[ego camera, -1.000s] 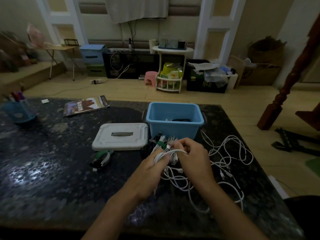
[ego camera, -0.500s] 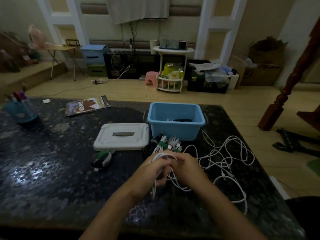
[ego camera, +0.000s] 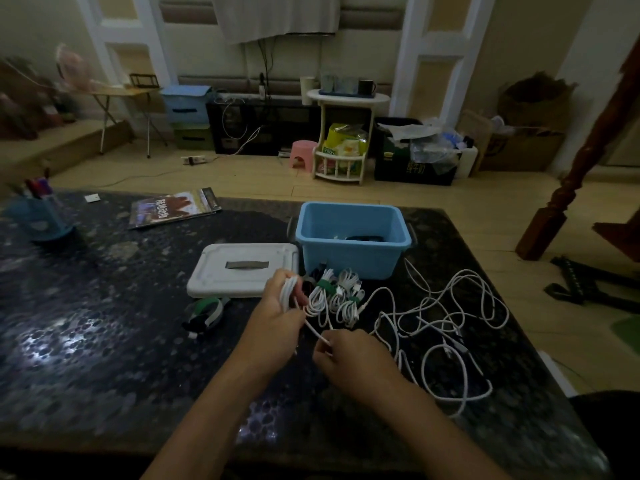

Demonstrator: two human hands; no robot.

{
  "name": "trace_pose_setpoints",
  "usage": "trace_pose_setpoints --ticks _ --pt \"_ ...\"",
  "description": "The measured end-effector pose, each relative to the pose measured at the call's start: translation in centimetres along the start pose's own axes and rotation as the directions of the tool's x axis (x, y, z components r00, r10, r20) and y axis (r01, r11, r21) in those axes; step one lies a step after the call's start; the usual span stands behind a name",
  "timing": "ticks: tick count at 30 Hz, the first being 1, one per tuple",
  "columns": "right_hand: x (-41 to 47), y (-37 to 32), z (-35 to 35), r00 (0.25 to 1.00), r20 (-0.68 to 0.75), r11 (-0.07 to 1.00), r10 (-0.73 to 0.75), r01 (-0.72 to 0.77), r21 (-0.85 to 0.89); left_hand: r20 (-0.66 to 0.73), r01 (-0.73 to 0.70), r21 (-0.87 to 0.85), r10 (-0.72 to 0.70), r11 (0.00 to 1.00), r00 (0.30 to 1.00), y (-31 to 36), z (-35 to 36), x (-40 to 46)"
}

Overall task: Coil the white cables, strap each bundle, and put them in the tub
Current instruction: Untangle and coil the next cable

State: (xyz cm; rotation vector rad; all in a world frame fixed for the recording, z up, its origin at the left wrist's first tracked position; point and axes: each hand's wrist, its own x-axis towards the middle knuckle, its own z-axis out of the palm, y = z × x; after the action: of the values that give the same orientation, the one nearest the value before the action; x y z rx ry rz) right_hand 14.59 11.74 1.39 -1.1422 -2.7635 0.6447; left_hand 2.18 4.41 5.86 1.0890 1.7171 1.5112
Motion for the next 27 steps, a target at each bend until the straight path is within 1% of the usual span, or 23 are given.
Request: trace_pose_setpoints --ticks 2,4,6,8,9,11,13,15,17,18,19,20,21,22,23,25,27 --pt "-0.2 -0.1 -0.3 0.998 0.003 0.997 -0.062 0.062 -0.043 -0.020 -0.010 -0.094 0.008 0.996 1.000 0.0 0.0 0.1" --pt "-0.4 0.0 -0.8 0.987 0.005 0.981 -0.158 0.158 -0.116 -0.032 -0.022 -0.178 0.017 0.984 0.999 0.3 0.0 0.1" --pt "-0.5 0.1 -1.3 0.966 0.030 0.948 -0.259 0.260 -0.182 -0.092 -0.026 -0.178 0.010 0.984 0.996 0.5 -0.3 0.2" --pt "-0.7 0.1 -1.8 0.948 0.057 0.926 -0.312 0.317 -0.205 -0.149 -0.031 -0.157 0.007 0.987 0.989 0.7 -1.2 0.4" --pt "-0.9 0.2 -2.1 0.942 0.048 0.922 -0.331 0.334 -0.195 -0.158 -0.030 -0.150 0.006 0.988 0.987 0.8 -1.6 0.5" --pt "-1.2 0.4 -3.0 0.935 -0.027 0.929 -0.353 0.347 -0.131 -0.121 0.002 -0.201 -0.027 0.980 0.992 0.9 -2.2 0.5" --pt "-1.4 0.5 -3.9 0.926 -0.165 0.941 -0.339 0.338 -0.038 -0.048 0.040 -0.235 -0.053 0.971 0.997 1.0 -2.4 0.3" --pt "-1.5 0.7 -4.6 0.899 -0.318 0.937 -0.301 0.341 0.076 0.000 0.037 -0.142 -0.037 0.989 0.999 0.8 -2.2 0.1" --pt "-1.4 0.9 -4.8 0.853 -0.457 0.918 -0.253 0.361 0.166 0.034 -0.025 0.051 0.023 0.998 0.999 0.5 -1.7 0.0" --pt "-1.3 1.0 -4.9 0.834 -0.506 0.908 -0.220 0.364 0.206 0.072 -0.064 0.132 0.055 0.989 0.996 0.5 -1.4 -0.1" --pt "-1.2 1.0 -5.0 0.824 -0.536 0.896 -0.183 0.364 0.254 0.131 -0.103 0.173 0.081 0.980 0.988 0.6 -1.2 -0.2" --pt "-1.0 1.0 -5.0 0.823 -0.549 0.882 -0.145 0.358 0.305 0.214 -0.131 0.170 0.093 0.977 0.972 0.7 -1.0 -0.3" --pt "-0.9 0.9 -5.1 0.828 -0.550 0.867 -0.114 0.353 0.352 0.294 -0.128 0.158 0.077 0.979 0.953 0.9 -0.7 -0.3" --pt "-0.8 0.9 -5.2 0.833 -0.545 0.853 -0.092 0.349 0.389 0.364 -0.101 0.154 0.039 0.983 0.931 1.1 -0.4 -0.5" --pt "-0.7 0.8 -5.3 0.838 -0.538 0.840 -0.085 0.351 0.415 0.404 -0.073 0.185 -0.009 0.980 0.914 1.1 -0.1 -0.5" --pt "-0.7 0.7 -5.4 0.849 -0.520 0.823 -0.095 0.361 0.439 0.383 -0.079 0.352 -0.066 0.933 0.922 0.9 0.5 -0.5" --pt "-0.7 0.5 -5.4 0.852 -0.512 0.829 -0.107 0.360 0.427 0.331 -0.140 0.509 -0.043 0.849 0.943 0.5 0.9 -0.5"
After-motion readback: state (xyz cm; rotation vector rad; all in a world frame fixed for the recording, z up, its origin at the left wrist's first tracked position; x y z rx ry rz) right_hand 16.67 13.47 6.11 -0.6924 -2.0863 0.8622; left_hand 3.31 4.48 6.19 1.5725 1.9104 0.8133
